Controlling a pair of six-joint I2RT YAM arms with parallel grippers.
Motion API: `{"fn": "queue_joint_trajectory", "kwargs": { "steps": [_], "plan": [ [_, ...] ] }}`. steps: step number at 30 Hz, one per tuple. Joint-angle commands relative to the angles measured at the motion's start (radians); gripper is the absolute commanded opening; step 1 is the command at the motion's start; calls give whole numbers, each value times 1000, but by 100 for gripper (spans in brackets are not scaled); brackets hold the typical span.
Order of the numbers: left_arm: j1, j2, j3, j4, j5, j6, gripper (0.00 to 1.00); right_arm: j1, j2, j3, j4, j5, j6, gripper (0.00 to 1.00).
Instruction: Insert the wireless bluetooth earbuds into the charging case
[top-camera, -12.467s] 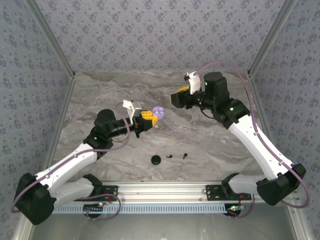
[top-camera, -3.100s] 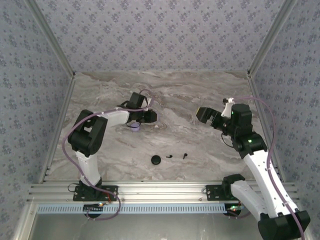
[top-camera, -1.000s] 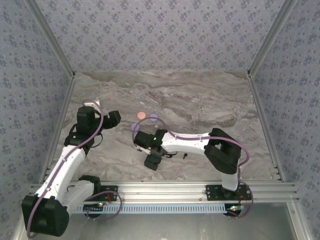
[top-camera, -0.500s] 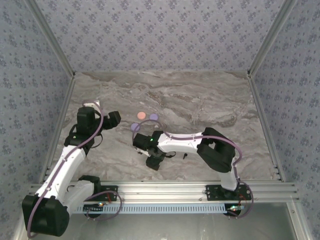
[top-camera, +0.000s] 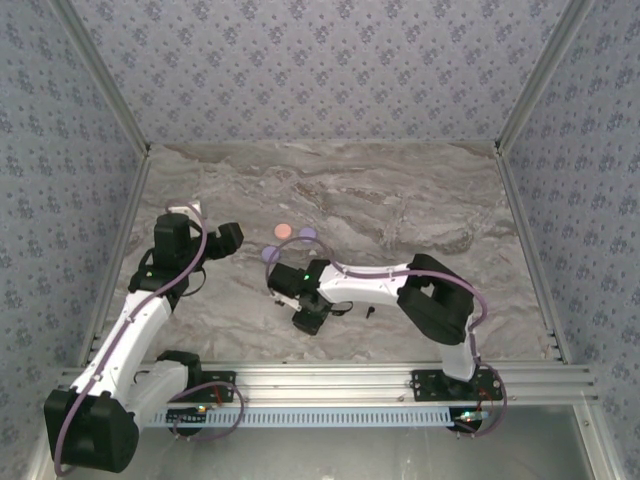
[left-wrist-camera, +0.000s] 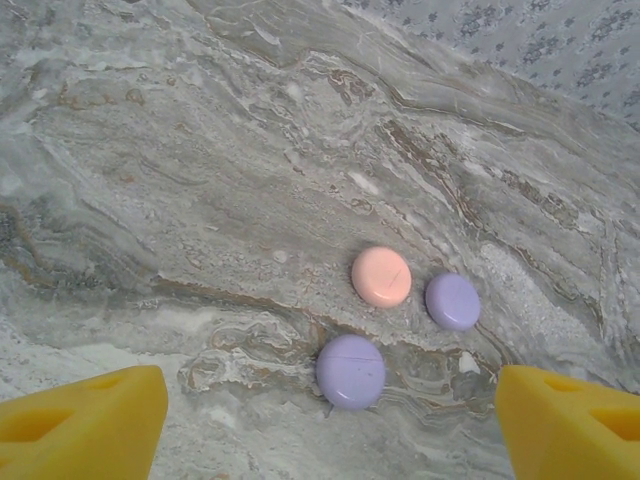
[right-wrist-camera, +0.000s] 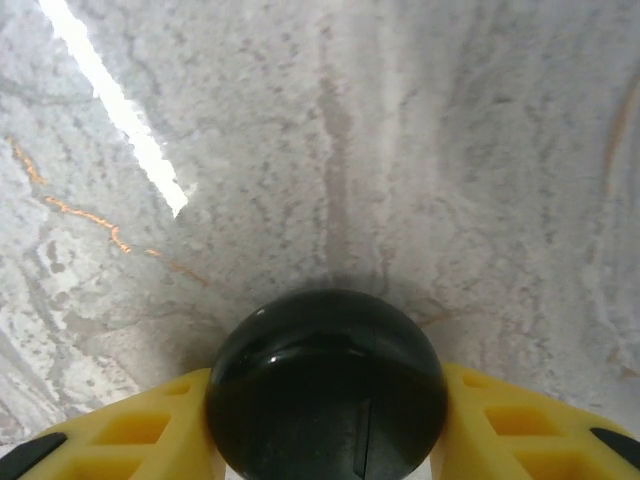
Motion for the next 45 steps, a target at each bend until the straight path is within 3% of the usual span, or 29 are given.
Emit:
{"fn": "queue_joint_trajectory", "kwargs": {
  "steps": [1, 6, 14, 18, 23, 32, 45],
  "plan": [
    [6, -5, 0, -4, 62, -10, 84, -24, -101, -32, 43, 8, -35, 46],
    [7, -6, 8, -24, 194, -2, 81, -56, -258, -94, 131, 56, -162, 44],
    [-1, -2, 24, 24, 574, -33, 78, -136, -542, -224, 335, 102, -438, 44],
    [-43, -14, 24, 90, 669, -90, 77, -170, -623, -244, 410, 104, -570, 44],
    [-143, -16, 32, 163, 676, -145, 77, -187, -652, -243, 459, 94, -680, 44],
    [-265, 41, 45, 282, 615, -214, 76, -182, -646, -236, 491, 62, -714, 44],
    [-362, 149, 73, 385, 564, -237, 60, -163, -630, -228, 511, 34, -714, 45]
  ]
}}
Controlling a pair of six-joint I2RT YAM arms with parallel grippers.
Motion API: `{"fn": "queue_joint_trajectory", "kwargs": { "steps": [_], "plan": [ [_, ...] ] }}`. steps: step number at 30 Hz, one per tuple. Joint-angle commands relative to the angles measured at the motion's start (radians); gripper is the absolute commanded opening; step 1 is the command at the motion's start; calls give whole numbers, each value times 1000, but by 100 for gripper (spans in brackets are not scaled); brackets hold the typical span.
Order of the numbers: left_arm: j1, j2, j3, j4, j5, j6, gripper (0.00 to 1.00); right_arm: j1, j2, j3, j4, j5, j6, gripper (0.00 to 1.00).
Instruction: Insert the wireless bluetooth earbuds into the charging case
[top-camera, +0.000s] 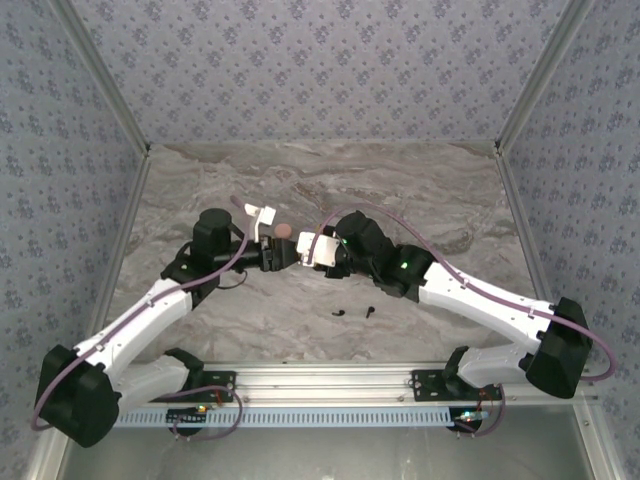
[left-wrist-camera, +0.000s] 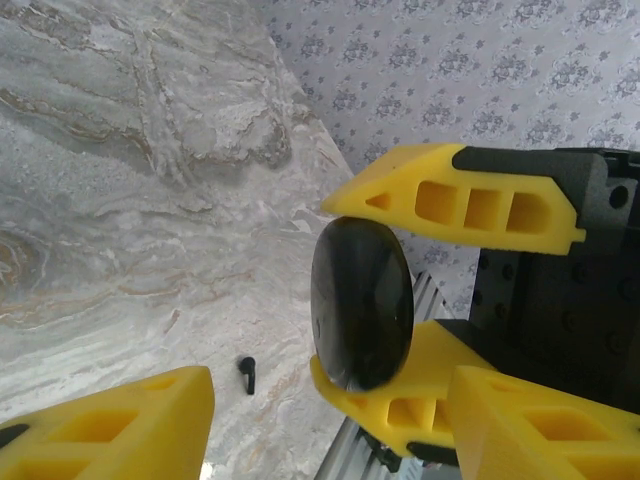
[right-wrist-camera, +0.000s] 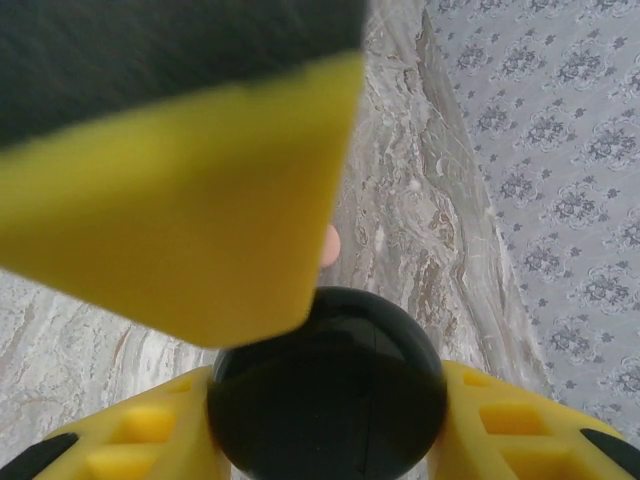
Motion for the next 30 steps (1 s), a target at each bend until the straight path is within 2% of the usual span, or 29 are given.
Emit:
{"fn": "queue_joint_trajectory", "kwargs": {
  "steps": [1, 11, 22, 30],
  "plan": [
    [-16, 12, 43, 70, -22, -9, 59, 10, 10, 9, 27, -20, -9, 45],
    [-33, 40, 41, 97, -40, -21, 44, 15, 25, 9, 52, -25, 19, 45],
    [-47, 58, 37, 92, -39, -17, 32, 10, 34, 9, 69, -2, 57, 45],
    [-52, 59, 38, 88, -34, -12, 20, -24, 30, 28, 43, -23, 125, 52]
  ]
}}
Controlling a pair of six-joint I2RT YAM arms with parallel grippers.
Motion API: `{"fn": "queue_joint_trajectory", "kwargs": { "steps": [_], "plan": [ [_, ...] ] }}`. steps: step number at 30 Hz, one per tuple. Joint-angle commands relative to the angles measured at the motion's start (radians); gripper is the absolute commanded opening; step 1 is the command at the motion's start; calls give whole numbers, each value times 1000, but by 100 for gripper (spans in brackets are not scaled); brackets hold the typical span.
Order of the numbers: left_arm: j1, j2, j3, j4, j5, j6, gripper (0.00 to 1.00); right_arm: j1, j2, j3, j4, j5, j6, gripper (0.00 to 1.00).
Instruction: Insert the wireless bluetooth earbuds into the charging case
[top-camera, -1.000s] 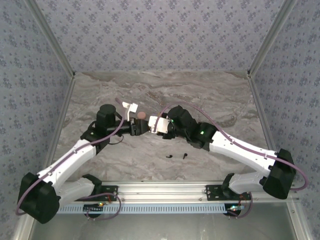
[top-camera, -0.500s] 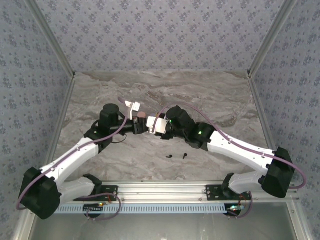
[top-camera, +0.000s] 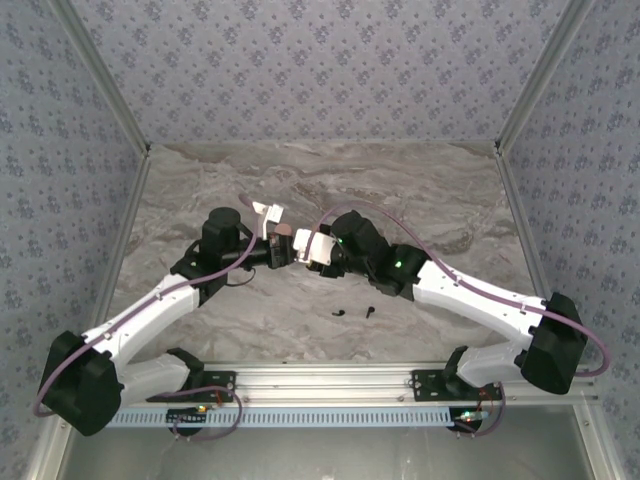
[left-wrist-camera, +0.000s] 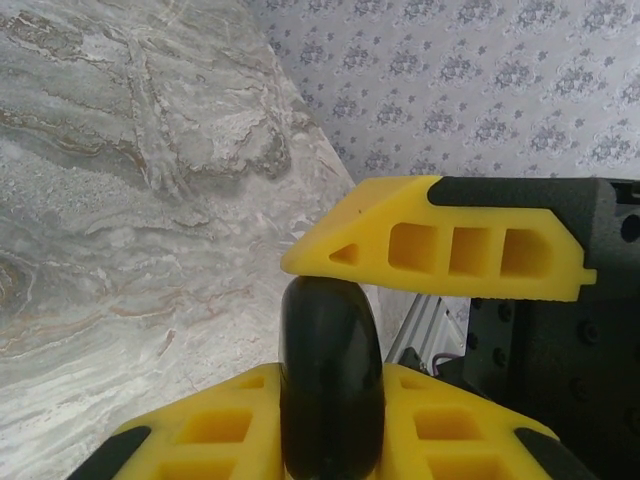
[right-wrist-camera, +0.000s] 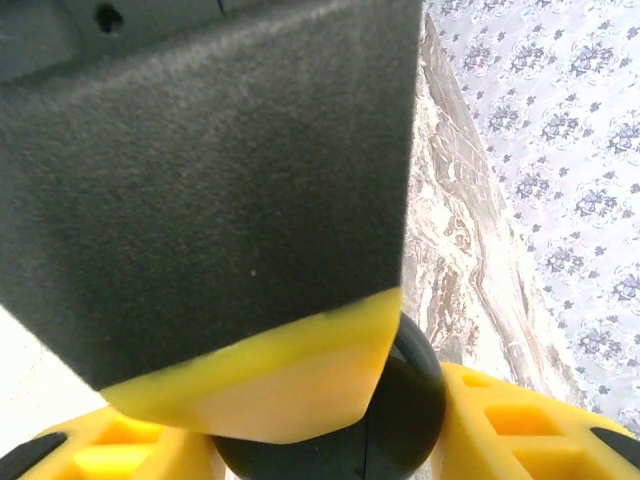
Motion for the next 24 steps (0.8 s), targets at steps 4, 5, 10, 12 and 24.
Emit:
{"fn": "queue_joint_trajectory", "kwargs": {
  "steps": [4, 5, 10, 12, 24],
  "plan": [
    [-10, -4, 34, 11, 9, 27, 14, -40, -23, 27, -24, -38, 76, 67],
    [-10, -7, 35, 11, 6, 36, 14, -47, -32, 26, -32, -52, 78, 71],
    [-11, -45, 29, 16, -48, 133, 11, -101, -110, -19, -56, -154, 111, 84],
    [-11, -69, 20, 35, -75, 192, 10, -134, -161, -51, -48, -215, 143, 85],
    [-14, -147, -15, 176, -57, 582, 2, -232, -272, -65, 2, -429, 197, 74]
  ]
}}
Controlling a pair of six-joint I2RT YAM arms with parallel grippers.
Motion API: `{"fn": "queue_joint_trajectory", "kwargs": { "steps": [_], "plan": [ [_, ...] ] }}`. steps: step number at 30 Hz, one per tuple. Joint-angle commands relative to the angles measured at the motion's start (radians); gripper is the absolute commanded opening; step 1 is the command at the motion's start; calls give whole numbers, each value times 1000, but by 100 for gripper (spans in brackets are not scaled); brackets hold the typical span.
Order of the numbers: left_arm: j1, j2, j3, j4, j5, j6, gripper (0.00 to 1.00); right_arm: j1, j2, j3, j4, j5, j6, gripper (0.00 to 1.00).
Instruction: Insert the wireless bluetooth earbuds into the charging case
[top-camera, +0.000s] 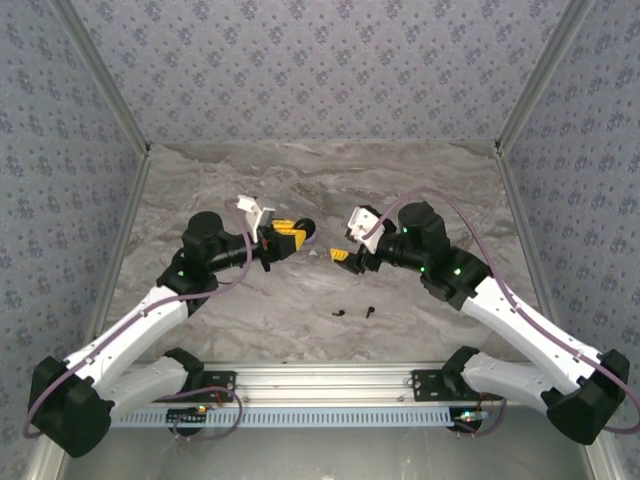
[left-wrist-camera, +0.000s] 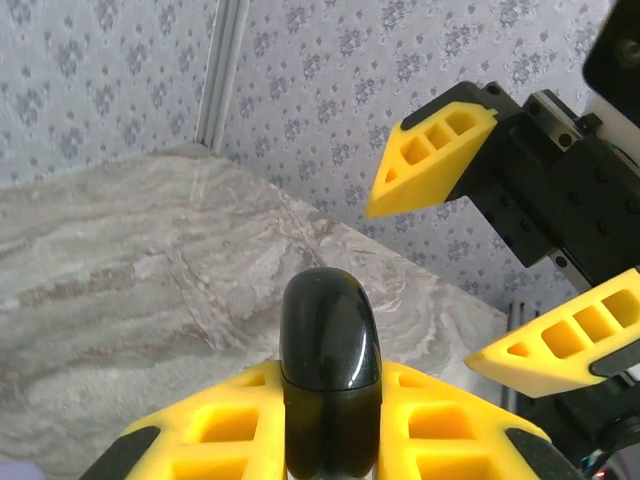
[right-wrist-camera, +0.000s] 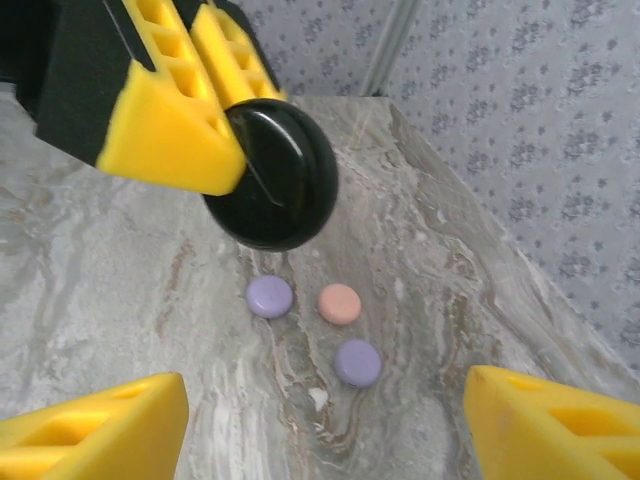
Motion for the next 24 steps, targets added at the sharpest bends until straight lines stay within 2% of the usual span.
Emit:
{"fn": "queue_joint_trajectory", "kwargs": {
  "steps": [1, 9, 14, 24],
  "plan": [
    [-10, -18, -3, 56, 28, 174, 2, -2, 37, 58, -10, -67, -6, 73],
    [-17, -24, 19, -10, 67, 269, 0, 19, 154, 168, -24, -75, -64, 68],
    [-18, -29, 16, -26, 65, 290, 0, 23, 194, 197, -38, -114, -87, 57],
    [-19, -37, 25, -88, 69, 395, 0, 13, 233, 291, -234, -237, -214, 48]
  ]
}}
